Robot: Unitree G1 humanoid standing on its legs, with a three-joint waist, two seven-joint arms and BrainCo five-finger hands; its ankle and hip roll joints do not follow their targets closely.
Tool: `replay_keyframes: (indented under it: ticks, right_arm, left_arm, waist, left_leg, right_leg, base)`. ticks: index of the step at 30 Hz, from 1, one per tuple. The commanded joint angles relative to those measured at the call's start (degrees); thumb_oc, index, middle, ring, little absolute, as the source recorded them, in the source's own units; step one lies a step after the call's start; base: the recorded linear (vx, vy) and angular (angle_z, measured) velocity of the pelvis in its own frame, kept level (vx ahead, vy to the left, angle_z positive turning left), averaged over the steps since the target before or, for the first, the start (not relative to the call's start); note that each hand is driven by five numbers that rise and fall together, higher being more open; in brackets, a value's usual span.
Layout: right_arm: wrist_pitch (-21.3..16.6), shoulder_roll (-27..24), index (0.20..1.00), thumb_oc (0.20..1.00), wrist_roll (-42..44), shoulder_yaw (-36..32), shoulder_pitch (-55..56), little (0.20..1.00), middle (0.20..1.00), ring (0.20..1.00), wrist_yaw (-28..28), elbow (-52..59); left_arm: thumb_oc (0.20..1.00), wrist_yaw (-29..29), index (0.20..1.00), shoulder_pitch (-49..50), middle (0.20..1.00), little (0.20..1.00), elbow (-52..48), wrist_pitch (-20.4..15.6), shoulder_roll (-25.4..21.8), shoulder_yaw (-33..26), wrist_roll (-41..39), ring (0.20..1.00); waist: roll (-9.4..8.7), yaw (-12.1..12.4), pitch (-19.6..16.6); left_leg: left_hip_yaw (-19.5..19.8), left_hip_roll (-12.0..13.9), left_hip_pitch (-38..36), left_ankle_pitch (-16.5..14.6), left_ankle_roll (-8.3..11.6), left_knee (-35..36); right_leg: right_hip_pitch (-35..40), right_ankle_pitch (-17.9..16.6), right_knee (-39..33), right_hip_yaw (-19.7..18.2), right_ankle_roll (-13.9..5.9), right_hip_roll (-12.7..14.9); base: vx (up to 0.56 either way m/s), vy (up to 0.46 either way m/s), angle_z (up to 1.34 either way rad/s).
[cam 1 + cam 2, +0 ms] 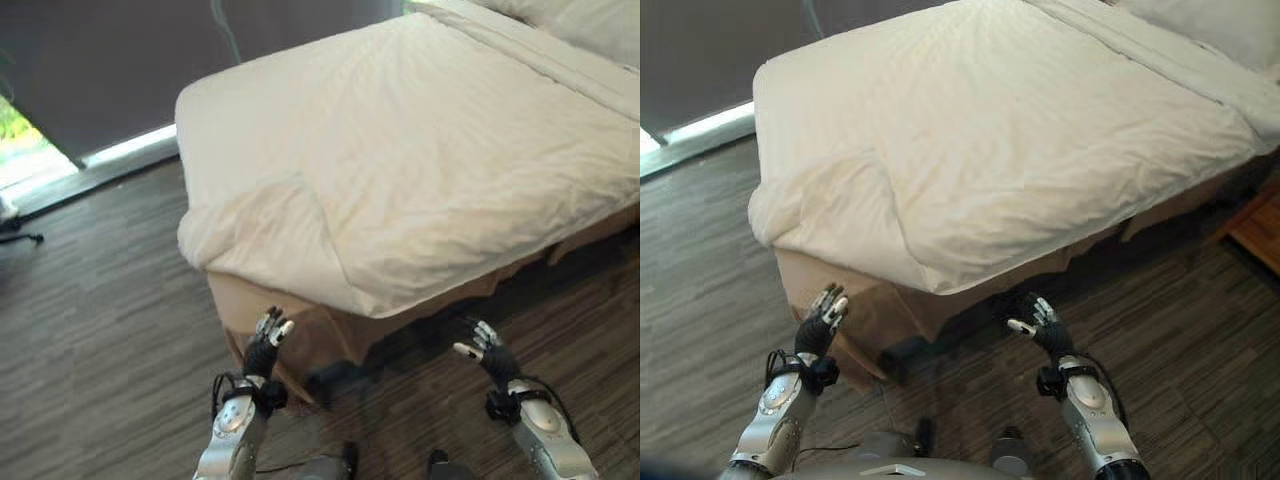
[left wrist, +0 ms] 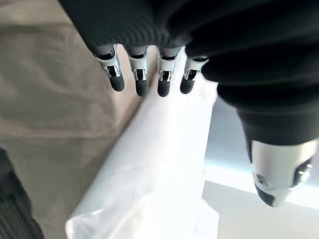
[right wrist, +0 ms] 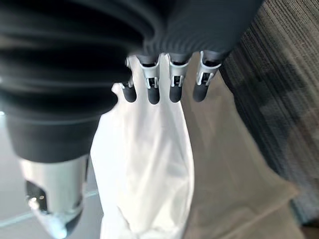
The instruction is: Making the bed.
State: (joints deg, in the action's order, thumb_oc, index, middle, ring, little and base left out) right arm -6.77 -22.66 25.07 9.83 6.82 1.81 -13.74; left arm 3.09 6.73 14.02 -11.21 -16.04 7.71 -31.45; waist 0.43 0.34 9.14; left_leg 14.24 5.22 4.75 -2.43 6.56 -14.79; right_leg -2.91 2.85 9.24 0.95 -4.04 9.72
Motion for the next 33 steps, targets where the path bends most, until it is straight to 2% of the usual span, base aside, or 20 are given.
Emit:
replay_keyframes:
  ticks: [1,3,4,5,8,9,10,11,12,13,14,17,20,21,23,25,26,27,29,33]
  right_arm:
    - [-3.5,-2.1,1.000,1.000,0.7,-0.9,-2.6,1.000,1.000,1.000,-0.5,3.1]
    - [-3.5,-2.5,1.000,1.000,0.7,-1.4,-2.4,1.000,1.000,1.000,-0.8,2.9]
    - [-3.6,-2.8,1.000,1.000,1.0,-2.5,-2.3,1.000,1.000,1.000,-1.3,2.3]
    - [-3.6,-2.8,1.000,1.000,1.0,-2.5,-2.3,1.000,1.000,1.000,-1.3,2.3]
    - [-3.9,-1.7,1.000,1.000,3.0,-5.0,-2.0,1.000,1.000,1.000,-2.8,1.3]
    - [-3.9,-1.7,1.000,1.000,3.0,-5.0,-2.0,1.000,1.000,1.000,-2.8,1.3]
    - [-3.9,-1.0,1.000,1.000,3.1,-6.0,-1.5,1.000,1.000,1.000,-3.0,1.4]
    - [-3.9,0.2,1.000,1.000,1.5,-7.9,0.2,1.000,1.000,1.000,-4.6,1.4]
    - [-4.4,2.0,1.000,1.000,1.8,-8.0,0.2,1.000,1.000,1.000,-5.5,1.6]
    - [-4.3,3.3,1.000,1.000,1.6,-8.2,0.6,1.000,1.000,1.000,-5.9,1.9]
    - [-4.5,4.1,1.000,1.000,2.0,-7.9,0.1,1.000,1.000,1.000,-6.0,1.6]
    - [-4.6,5.2,1.000,1.000,4.2,-6.9,0.5,1.000,1.000,1.000,-4.9,2.2]
    - [-4.8,4.9,1.000,1.000,2.1,-7.3,0.1,1.000,1.000,1.000,-4.4,2.9]
    - [-4.7,4.9,1.000,1.000,2.1,-7.3,0.1,1.000,1.000,1.000,-4.4,2.9]
    - [-5.3,4.9,1.000,1.000,0.1,-8.4,-0.2,1.000,1.000,1.000,-5.3,3.2]
    - [-5.5,5.1,1.000,1.000,-0.1,-8.5,-0.4,1.000,1.000,1.000,-5.6,3.2]
    - [-5.7,5.3,1.000,1.000,-0.1,-8.4,-0.9,1.000,1.000,1.000,-6.0,3.1]
    - [-6.0,5.6,1.000,1.000,0.8,-8.2,-1.0,1.000,1.000,1.000,-5.9,3.4]
    - [-5.8,5.7,1.000,1.000,1.6,-7.0,-1.4,1.000,1.000,1.000,-5.7,2.5]
    - [-5.1,4.7,1.000,1.000,3.5,-5.1,-2.4,1.000,1.000,1.000,-4.7,2.9]
  left_arm:
    - [1.000,0.7,1.000,-2.8,1.000,1.000,-4.6,-3.5,-0.7,-2.6,-3.2,1.000]
    - [1.000,0.6,1.000,-3.2,1.000,1.000,-4.6,-3.5,-0.8,-2.8,-3.3,1.000]
    - [1.000,0.5,1.000,-3.7,1.000,1.000,-5.0,-3.4,-1.1,-2.8,-3.1,1.000]
    - [1.000,0.5,1.000,-3.7,1.000,1.000,-5.0,-3.4,-1.1,-2.8,-3.1,1.000]
    - [1.000,-0.2,1.000,-4.4,1.000,1.000,-5.8,-3.3,-2.5,-2.7,-2.6,1.000]
    - [1.000,-0.3,1.000,-4.4,1.000,1.000,-5.8,-3.3,-2.6,-2.7,-2.7,1.000]
    - [1.000,-0.6,1.000,-4.4,1.000,1.000,-5.6,-3.3,-3.0,-2.6,-2.7,1.000]
    - [1.000,-1.3,1.000,-5.0,1.000,1.000,-4.8,-3.4,-4.0,-2.1,-1.5,1.000]
    - [1.000,-0.3,1.000,-5.1,1.000,1.000,-4.4,-3.5,-4.2,-1.9,-1.4,1.000]
    - [1.000,0.0,1.000,-4.4,1.000,1.000,-4.6,-3.2,-4.7,-2.4,-1.3,1.000]
    - [1.000,0.3,1.000,-3.6,1.000,1.000,-4.6,-3.0,-5.1,-3.3,0.0,1.000]
    - [1.000,0.8,1.000,-4.5,1.000,1.000,-3.4,-3.6,-6.9,-4.8,0.5,1.000]
    - [1.000,1.4,1.000,-3.3,1.000,1.000,-3.0,-2.5,-6.7,-7.4,1.6,1.000]
    - [1.000,1.4,1.000,-3.3,1.000,1.000,-3.0,-2.5,-6.7,-7.4,1.6,1.000]
    - [1.000,1.7,1.000,-2.7,1.000,1.000,-3.1,-2.4,-5.9,-8.7,1.2,1.000]
    - [1.000,1.6,1.000,-2.5,1.000,1.000,-3.2,-2.3,-5.2,-8.7,0.7,1.000]
    - [1.000,1.7,1.000,-2.0,1.000,1.000,-3.4,-2.2,-4.0,-8.4,0.2,1.000]
    - [1.000,1.8,1.000,-1.8,1.000,1.000,-3.3,-2.1,-3.6,-8.2,0.6,1.000]
    - [1.000,1.4,1.000,-0.9,1.000,1.000,-3.0,-2.0,-2.1,-7.7,-0.2,1.000]
    - [1.000,0.9,1.000,-0.3,1.000,1.000,-3.2,-2.2,-0.3,-6.7,-3.6,1.000]
  waist:
    - [-0.24,-0.6,0.6]
    - [0.62,-1.8,0.0]
    - [1.16,-2.8,-0.4]
    - [1.20,-2.8,-0.4]
    - [1.93,-4.0,-0.7]
    - [1.93,-3.8,-0.7]
    - [2.15,-4.5,-1.1]
    - [1.85,-5.7,-2.2]
    - [1.40,-6.1,-1.9]
    - [1.16,-5.3,-1.4]
    - [1.49,-3.8,-0.6]
    - [1.35,-4.2,1.2]
    - [1.74,-1.9,0.9]
    - [1.68,-2.0,0.8]
    - [1.89,-1.2,0.0]
    - [1.58,-0.8,-0.5]
    - [1.02,0.3,-1.2]
    - [0.06,1.4,-1.9]
    - [-0.93,1.8,-2.7]
    - [-2.14,3.2,-2.3]
  left_leg:
    - [0.6,6.0,-6.8,8.4,-0.16,3.2]
    - [1.8,8.2,-9.2,10.5,1.03,3.3]
    - [3.7,9.0,-11.6,10.1,2.41,2.1]
    - [3.6,9.0,-11.7,10.0,2.40,2.1]
    - [5.6,8.6,-14.1,2.4,3.55,2.0]
    - [5.4,8.6,-14.2,2.2,3.53,1.8]
    - [2.5,9.1,-16.4,-2.0,3.08,5.9]
    - [-1.5,7.5,-18.8,-7.2,1.85,12.1]
    - [-3.9,7.0,-20.2,-8.5,1.80,14.5]
    - [-5.9,5.9,-21.3,-8.6,0.60,17.2]
    - [-8.1,4.8,-21.1,-8.4,-0.47,17.6]
    - [-8.2,2.1,-16.5,-6.4,-2.36,15.5]
    - [-9.9,0.4,-12.7,-3.6,-5.13,15.6]
    - [-9.9,0.3,-12.6,-3.5,-5.13,15.6]
    - [-11.8,-0.6,-10.2,-1.4,-6.22,15.3]
    - [-12.5,-1.3,-9.5,-0.9,-6.42,15.3]
    - [-14.2,-2.1,-8.6,0.0,-6.41,15.6]
    - [-15.1,-2.7,-7.3,0.3,-6.26,15.0]
    - [-17.0,-3.3,-6.6,0.2,-5.25,15.2]
    - [-18.1,-2.6,-5.2,2.5,-3.66,13.8]
  right_leg:
    - [-2.2,-1.7,-3.9,-1.3,-3.68,1.2]
    - [-3.8,-2.2,-2.6,-2.3,-4.79,2.4]
    - [-5.5,-3.6,-1.9,-3.7,-5.83,4.5]
    - [-5.4,-3.5,-1.8,-3.7,-5.84,4.5]
    - [-8.1,-6.6,-0.7,-7.7,-8.35,7.8]
    - [-8.2,-6.6,-0.7,-7.9,-8.37,7.8]
    - [-8.2,-7.9,-1.3,-7.8,-9.30,8.9]
    - [-8.7,-13.4,-6.6,-7.1,-10.41,11.6]
    - [-9.7,-18.5,-9.7,-7.4,-10.96,12.2]
    - [-11.1,-23.4,-11.6,-4.8,-10.96,11.7]
    - [-13.2,-23.6,-11.6,2.9,-10.96,11.6]
    - [-11.6,-16.0,-4.4,-2.6,-10.30,8.4]
    - [-8.1,-9.8,7.7,2.5,-7.45,6.6]
    - [-8.3,-9.9,7.7,2.5,-7.44,6.7]
    - [-3.9,-4.1,13.7,7.8,-5.46,3.1]
    - [-2.3,-3.0,13.6,9.0,-5.04,1.9]
    - [0.0,-1.6,12.1,11.9,-4.56,1.0]
    - [3.4,0.9,6.9,13.6,-3.82,0.5]
    - [6.4,0.2,-3.9,13.9,-3.71,-0.6]
    - [8.1,-1.3,-10.5,12.9,-2.43,-2.8]
  base:
    - [-0.15,0.361,-0.35]
    - [-0.16,0.454,-0.10]
    - [-0.13,0.402,0.08]
    - [-0.24,0.620,0.05]
    - [-0.20,0.488,-0.08]
    - [-0.18,0.333,-0.12]
    - [-0.32,0.592,-0.14]
    - [-0.47,0.818,-0.12]
    - [-0.52,0.777,-0.04]
    - [-0.53,0.581,-0.04]
    - [-0.57,0.525,-0.44]
    - [-0.54,0.426,-0.57]
    - [-0.43,0.283,-0.46]
    - [-0.39,0.253,-0.53]
    - [-0.40,0.223,-0.24]
    - [-0.22,0.078,-0.27]
    - [-0.26,-0.016,-0.55]
    - [-0.32,-0.057,-0.68]
    - [-0.17,-0.108,-0.61]
    - [-0.14,-0.109,-0.41]
